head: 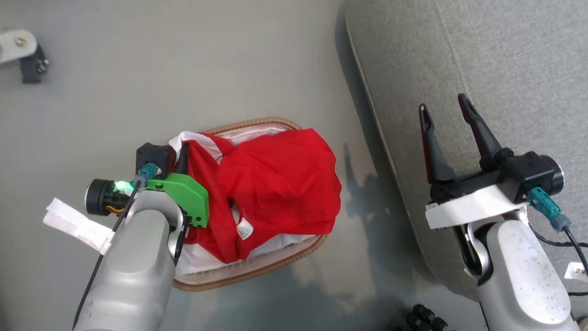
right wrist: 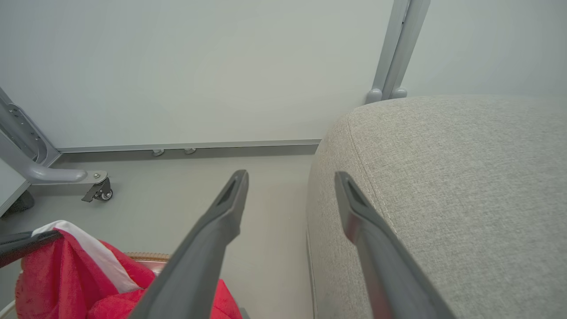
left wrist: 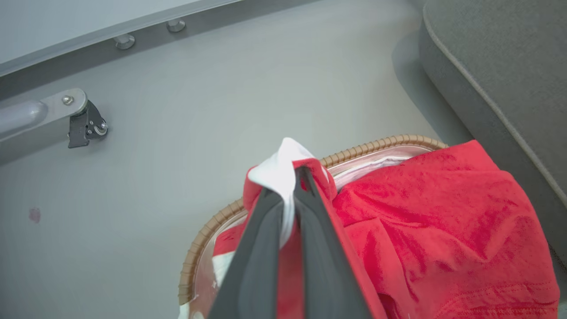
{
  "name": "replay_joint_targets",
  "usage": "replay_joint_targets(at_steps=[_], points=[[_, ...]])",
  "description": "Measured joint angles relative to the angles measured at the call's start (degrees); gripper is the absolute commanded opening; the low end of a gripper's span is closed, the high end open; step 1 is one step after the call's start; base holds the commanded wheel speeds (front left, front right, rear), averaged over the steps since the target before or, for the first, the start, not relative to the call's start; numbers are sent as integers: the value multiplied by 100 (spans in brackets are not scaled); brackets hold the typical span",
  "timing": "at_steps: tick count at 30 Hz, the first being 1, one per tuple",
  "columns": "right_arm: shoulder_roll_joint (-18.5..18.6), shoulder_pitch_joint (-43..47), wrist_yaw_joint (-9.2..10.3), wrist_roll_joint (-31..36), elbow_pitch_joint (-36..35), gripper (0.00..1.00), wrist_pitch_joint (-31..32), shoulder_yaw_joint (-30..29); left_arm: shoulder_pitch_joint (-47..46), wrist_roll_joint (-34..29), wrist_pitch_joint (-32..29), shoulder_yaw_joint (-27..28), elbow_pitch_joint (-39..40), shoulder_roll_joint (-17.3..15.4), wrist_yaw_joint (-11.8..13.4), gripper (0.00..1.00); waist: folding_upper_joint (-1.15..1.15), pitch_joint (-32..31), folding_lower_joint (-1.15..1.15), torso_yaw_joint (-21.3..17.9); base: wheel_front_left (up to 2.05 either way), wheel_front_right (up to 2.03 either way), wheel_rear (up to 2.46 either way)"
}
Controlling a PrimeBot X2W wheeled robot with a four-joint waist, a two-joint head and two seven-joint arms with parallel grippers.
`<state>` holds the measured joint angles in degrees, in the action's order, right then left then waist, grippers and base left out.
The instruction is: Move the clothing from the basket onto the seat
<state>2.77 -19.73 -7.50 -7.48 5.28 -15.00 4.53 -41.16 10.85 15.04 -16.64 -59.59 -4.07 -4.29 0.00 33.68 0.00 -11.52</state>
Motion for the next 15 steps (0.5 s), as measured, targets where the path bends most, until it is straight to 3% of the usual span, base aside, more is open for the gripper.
replay_joint_targets(at_steps=[6,15], points=[[0,350,0,222,108,100,0,-97,176,-254,1,-253,951,-156,-111,0,0,-670,1,191,0,0,0],[-1,855,0,414,230,100,0,-67,-76,-437,9,-628,1702,-276,-250,0,0,-1652,1,433,0,0,0]])
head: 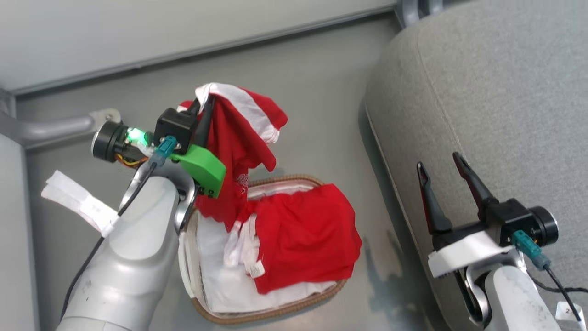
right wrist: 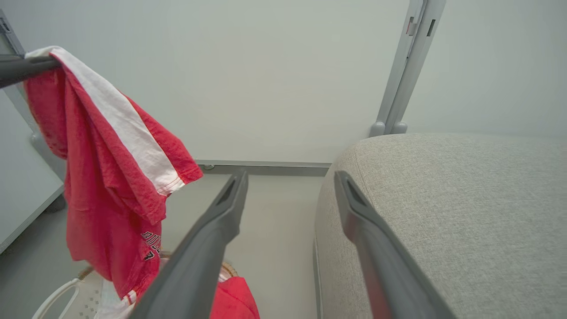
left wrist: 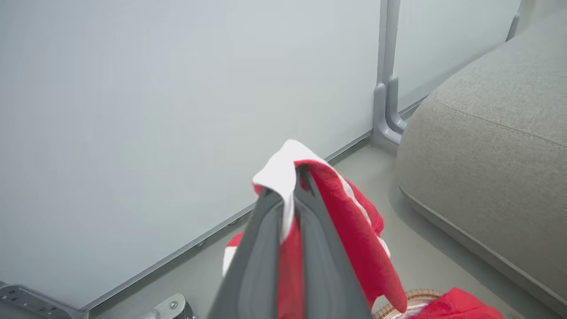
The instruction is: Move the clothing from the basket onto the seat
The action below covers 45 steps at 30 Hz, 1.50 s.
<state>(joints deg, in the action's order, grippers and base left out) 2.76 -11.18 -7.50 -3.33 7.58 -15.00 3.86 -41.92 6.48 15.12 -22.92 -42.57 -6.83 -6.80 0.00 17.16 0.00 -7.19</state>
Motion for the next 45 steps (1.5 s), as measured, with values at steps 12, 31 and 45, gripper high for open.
replay_joint_targets(at_steps=[12,31,45], points=[[0,455,0,170,55,100,0,490,-844,88,0,-386,268,-56,-52,0,0,-1181,0,219,0,0,0],[2,203,0,272,193,100,0,1584,-1795,542,-424,-1385,491,94,-64,0,0,-1821,0,514,0,0,0],[2,-1241,0,245,1460,100,0,1726,-1901,958,-578,-2090,795,346,-70,0,0,-1932,0,1003,0,0,0]])
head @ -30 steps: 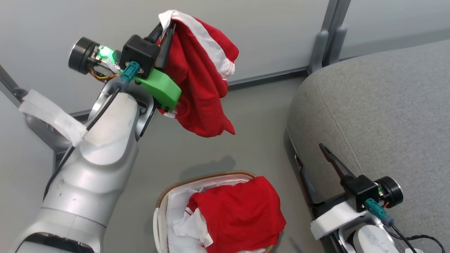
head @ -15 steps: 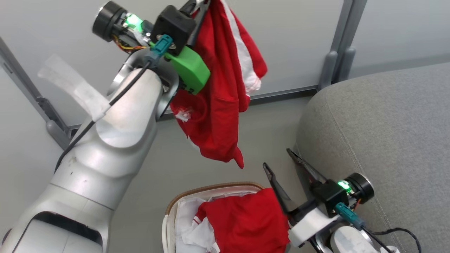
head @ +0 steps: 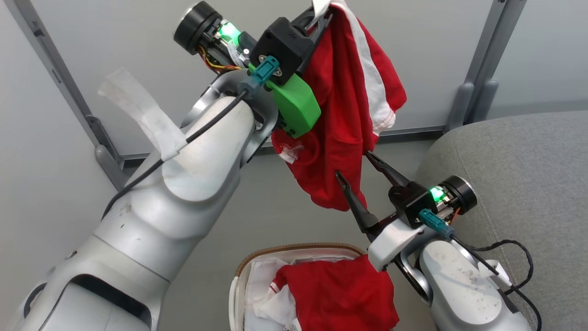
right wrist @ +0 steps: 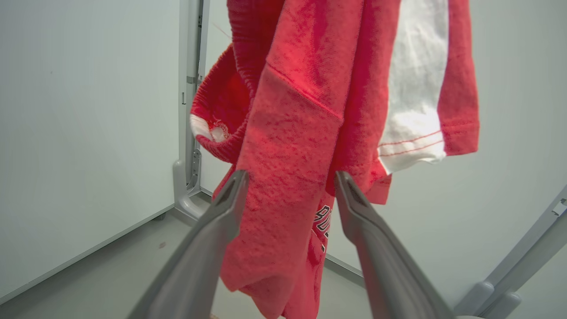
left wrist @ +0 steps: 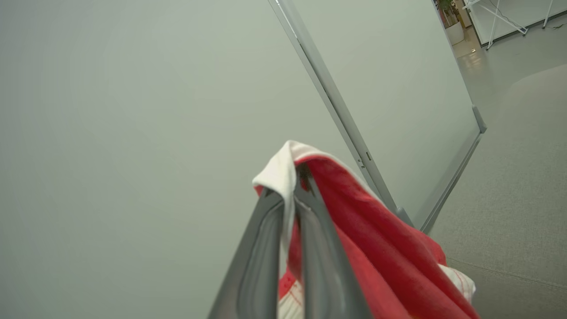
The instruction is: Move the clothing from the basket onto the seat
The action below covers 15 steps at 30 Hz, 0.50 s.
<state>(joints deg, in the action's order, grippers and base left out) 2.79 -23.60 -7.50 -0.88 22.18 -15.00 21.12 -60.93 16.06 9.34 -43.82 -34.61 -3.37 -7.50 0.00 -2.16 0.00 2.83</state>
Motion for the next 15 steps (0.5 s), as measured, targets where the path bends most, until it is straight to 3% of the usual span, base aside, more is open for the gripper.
replay_joint_targets(at_steps=[8,9,10,11,15], points=[[-3,-460,-1,-423,700,100,0,468,1,371,-71,-419,304,40,0,0,0,-28,0,194,0,0,0],[-3,-502,-1,-472,734,49,0,487,1,413,-93,-450,333,40,0,0,0,-25,0,215,0,0,0],[-3,-541,-1,-535,760,38,0,494,1,435,-104,-476,361,40,0,0,0,-21,0,233,0,0,0],[-3,-565,-1,-582,788,0,0,498,1,455,-111,-493,385,41,1,0,0,-18,0,246,0,0,0],[-8,-594,-1,-638,828,0,0,441,9,511,-118,-511,414,43,64,0,0,5,0,282,0,0,0]])
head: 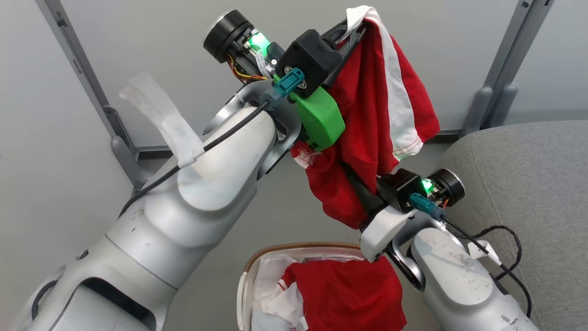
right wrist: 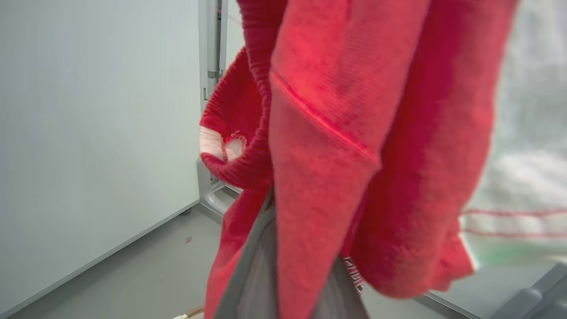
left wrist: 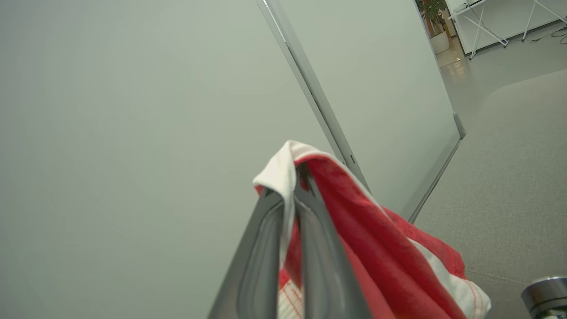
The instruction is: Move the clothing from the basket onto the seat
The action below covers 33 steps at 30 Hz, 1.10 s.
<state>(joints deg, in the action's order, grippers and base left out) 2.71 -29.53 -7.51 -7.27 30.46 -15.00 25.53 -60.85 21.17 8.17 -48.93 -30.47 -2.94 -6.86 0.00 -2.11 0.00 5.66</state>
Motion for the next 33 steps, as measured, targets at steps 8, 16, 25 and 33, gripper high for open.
replay_joint_targets(at_steps=[8,16,25,33], points=[[4,-18,0,37,-102,0,0,-114,187,99,153,30,-118,-85,49,0,0,32,0,-75,0,0,0],[4,-17,0,90,-157,0,0,-331,542,328,412,133,-242,-175,89,100,0,75,0,-160,0,0,0],[7,-18,0,336,-229,0,0,-837,1540,749,645,342,-427,-208,109,100,0,132,0,-239,0,0,0],[7,-17,0,566,-289,0,0,-1270,2517,848,687,689,-341,-272,259,100,0,204,0,-311,0,0,0]])
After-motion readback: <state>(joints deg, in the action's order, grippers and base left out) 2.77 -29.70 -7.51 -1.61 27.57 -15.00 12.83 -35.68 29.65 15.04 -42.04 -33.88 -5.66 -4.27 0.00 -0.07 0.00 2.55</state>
